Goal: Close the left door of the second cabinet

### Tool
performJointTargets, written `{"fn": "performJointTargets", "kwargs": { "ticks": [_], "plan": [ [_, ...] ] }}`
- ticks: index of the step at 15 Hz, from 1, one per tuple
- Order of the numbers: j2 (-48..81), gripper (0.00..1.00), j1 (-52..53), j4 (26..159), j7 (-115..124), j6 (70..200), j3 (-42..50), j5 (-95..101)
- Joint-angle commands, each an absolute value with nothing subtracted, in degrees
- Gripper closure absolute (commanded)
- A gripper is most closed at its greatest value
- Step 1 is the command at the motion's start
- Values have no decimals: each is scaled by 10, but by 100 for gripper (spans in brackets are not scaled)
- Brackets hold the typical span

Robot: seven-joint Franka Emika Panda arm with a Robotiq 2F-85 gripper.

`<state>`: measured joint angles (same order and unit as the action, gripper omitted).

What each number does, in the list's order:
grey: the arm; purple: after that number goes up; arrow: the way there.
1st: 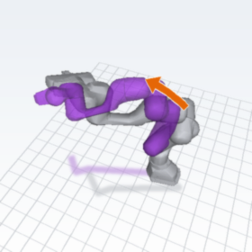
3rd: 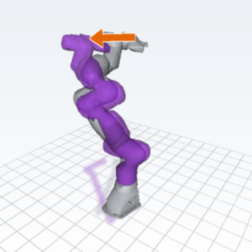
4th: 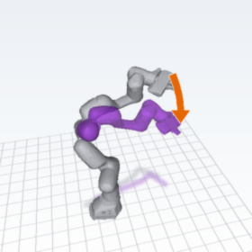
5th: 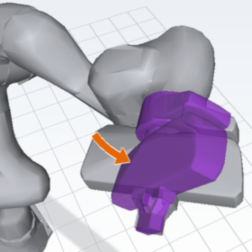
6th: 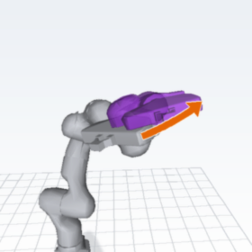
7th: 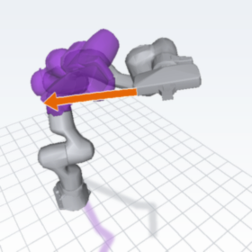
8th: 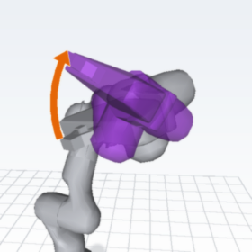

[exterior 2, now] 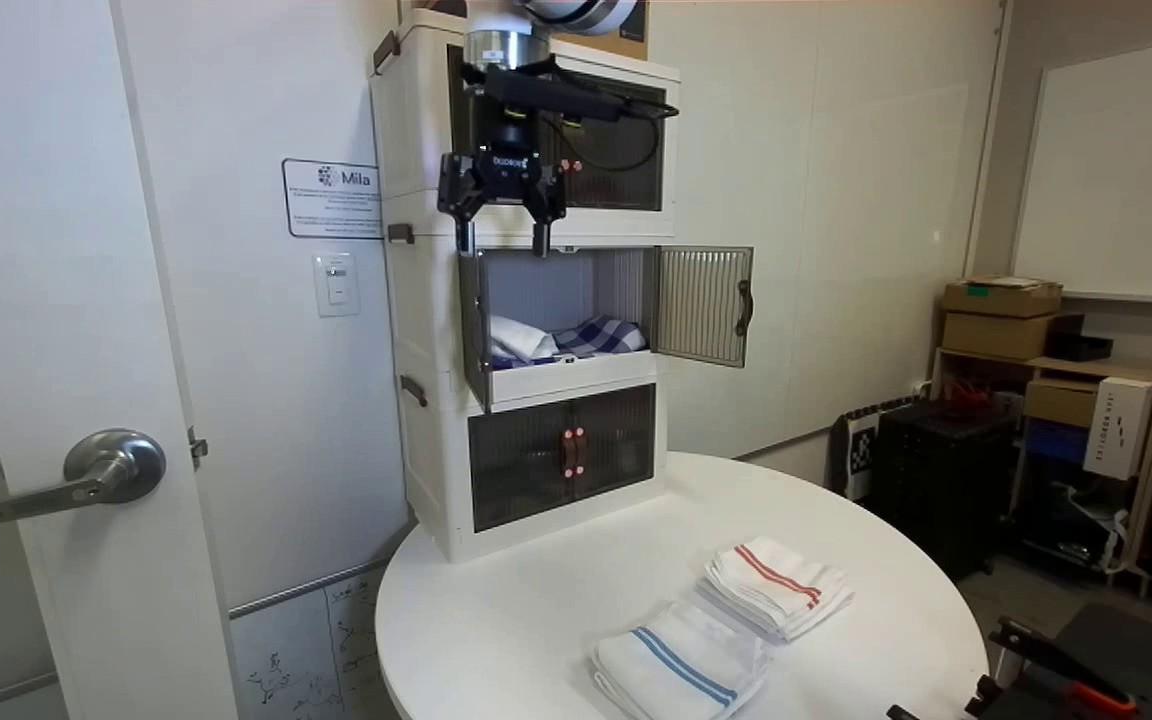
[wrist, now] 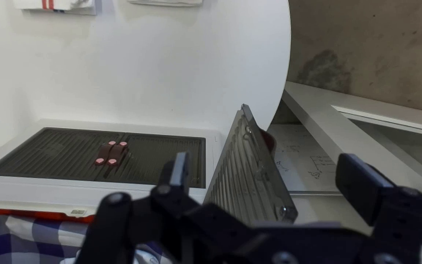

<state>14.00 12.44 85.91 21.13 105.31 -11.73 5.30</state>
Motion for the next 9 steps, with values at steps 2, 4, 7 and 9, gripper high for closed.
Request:
{"fn": "performJointTargets", "kwargs": {
  "ticks": [2, 4, 7, 9],
  "plan": [
    [205, 0, 166, 777, 275, 1042, -101, 81],
    [222, 0, 182, 760, 309, 1046, -91, 97],
    [239, 0, 202, 739, 354, 1040, -69, 139],
    [244, 0, 209, 729, 382, 1032, -53, 170]
  ]
}}
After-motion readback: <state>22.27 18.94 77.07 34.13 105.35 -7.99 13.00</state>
